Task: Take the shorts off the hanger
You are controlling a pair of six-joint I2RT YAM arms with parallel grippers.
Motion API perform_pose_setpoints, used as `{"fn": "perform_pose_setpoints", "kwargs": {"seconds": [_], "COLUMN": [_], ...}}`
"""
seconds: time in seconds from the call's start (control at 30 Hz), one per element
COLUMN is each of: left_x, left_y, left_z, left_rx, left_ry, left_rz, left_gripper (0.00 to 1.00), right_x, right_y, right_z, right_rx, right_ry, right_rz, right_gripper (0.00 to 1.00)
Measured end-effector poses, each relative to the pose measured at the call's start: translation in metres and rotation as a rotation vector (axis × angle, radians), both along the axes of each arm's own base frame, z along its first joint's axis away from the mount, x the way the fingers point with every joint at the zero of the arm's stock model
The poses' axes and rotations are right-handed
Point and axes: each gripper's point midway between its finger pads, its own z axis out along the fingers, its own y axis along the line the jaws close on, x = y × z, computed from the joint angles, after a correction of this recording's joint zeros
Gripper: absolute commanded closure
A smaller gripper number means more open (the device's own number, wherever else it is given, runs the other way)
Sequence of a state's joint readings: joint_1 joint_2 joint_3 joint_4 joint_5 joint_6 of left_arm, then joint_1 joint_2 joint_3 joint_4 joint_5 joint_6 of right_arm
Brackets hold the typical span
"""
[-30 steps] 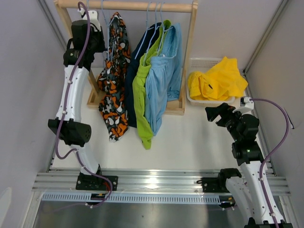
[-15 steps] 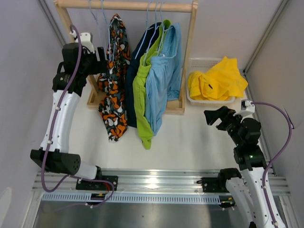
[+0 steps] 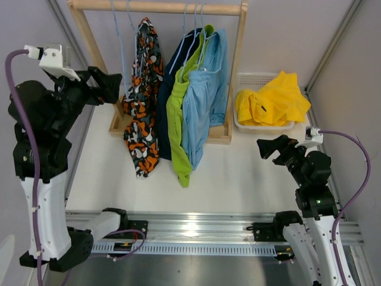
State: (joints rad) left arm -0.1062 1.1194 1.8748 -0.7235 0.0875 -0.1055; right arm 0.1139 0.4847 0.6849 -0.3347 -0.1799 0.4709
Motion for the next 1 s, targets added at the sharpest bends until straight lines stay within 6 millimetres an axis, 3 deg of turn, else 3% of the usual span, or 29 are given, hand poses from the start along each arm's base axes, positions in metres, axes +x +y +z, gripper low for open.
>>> {"fn": "perform_pose_setpoints", "kwargs": {"seconds": [0.07,0.23,0.37,0.5,0.63,0.73,1.0], "left_x": [-0.017,-0.041,-0.026,0.015,0.049,0.06,0.077], "left_y": [-0.021,-0.109,-0.161,-0.204,-0.231,-0.246,-0.252], "left_z": [0.01,0.019,0.016,0.004,-0.006,-0.01,-0.014], "left_rx": [-0.026,-0.058,-0.064,-0.073,-0.08,-0.089,-0.098], "left_ry": [-0.03,-0.042,-0.001,0.062,0.101,0.114,0.115], "left_rz": [-0.109,-0.482,-0.623,-0.665,-0.675,-0.68,-0.625], "left_gripper": [0.02,0.04,0.05,0.07,0.08,0.08,0.07], "right_x": [-0.001,-0.001,-0.004,-0.011,-0.014,-0.016,-0.022], "right_y": [0.0,0.0,-0.001,-0.004,-0.007,-0.009,-0.013], "right_z": [0.001,0.002,0.003,0.005,0.007,0.007,0.004], "right_rx": [0.0,0.006,0.005,0.001,-0.004,-0.012,-0.03], "right_ry": [-0.001,-0.002,-0.003,-0.008,-0.012,-0.013,-0.009], "right_rz": [0.0,-0.001,-0.009,-0.019,-0.03,-0.038,-0.053], "right_gripper": [0.01,0.0,0.0,0.01,0.0,0.0,0.0]}}
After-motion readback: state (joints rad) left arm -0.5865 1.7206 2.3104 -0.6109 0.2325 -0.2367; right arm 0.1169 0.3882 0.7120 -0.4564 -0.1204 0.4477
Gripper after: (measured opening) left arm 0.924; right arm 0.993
